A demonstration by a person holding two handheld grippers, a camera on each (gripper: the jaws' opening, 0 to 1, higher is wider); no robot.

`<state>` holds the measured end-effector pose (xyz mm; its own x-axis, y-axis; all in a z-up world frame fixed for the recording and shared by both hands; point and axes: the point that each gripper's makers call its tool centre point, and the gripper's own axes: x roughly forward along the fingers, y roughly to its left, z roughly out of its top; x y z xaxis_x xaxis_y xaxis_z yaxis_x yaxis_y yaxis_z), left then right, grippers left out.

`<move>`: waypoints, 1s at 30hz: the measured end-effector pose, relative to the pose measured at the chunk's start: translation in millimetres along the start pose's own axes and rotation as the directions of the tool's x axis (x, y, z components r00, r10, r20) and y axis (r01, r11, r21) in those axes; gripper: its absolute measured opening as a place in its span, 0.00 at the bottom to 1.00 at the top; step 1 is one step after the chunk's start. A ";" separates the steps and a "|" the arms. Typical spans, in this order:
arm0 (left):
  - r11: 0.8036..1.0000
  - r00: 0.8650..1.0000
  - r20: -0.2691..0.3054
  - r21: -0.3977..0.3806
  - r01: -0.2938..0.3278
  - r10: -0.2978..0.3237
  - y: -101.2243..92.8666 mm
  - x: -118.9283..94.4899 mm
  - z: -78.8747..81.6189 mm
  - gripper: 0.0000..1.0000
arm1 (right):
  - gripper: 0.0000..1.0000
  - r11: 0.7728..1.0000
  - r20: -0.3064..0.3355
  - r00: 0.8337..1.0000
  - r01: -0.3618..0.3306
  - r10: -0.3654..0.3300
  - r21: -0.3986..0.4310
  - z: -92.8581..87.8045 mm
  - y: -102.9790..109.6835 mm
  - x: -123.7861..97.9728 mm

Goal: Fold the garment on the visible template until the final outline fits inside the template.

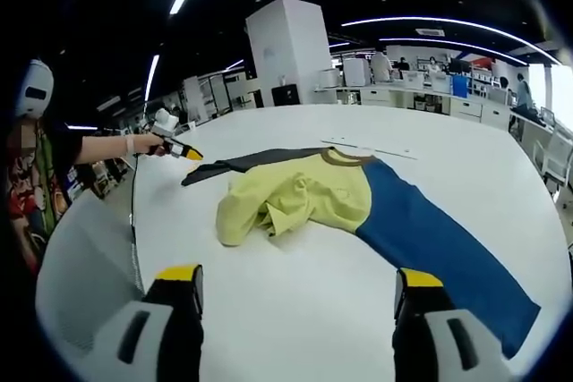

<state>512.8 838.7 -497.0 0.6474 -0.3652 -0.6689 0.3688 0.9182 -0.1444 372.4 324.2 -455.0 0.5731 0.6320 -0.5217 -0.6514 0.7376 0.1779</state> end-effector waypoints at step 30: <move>0.998 0.999 -0.031 -0.065 0.024 -0.026 -30.0 38.2 1.7 0.18 | 0.88 1.000 0.005 1.000 0.021 -0.021 0.006 -0.7 -3.2 -11.4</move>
<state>527.6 797.0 -517.0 0.6166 -0.3843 -0.6872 0.3404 0.9171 -0.2074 367.7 314.5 -450.2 0.5894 0.6176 -0.5207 -0.6364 0.7520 0.1718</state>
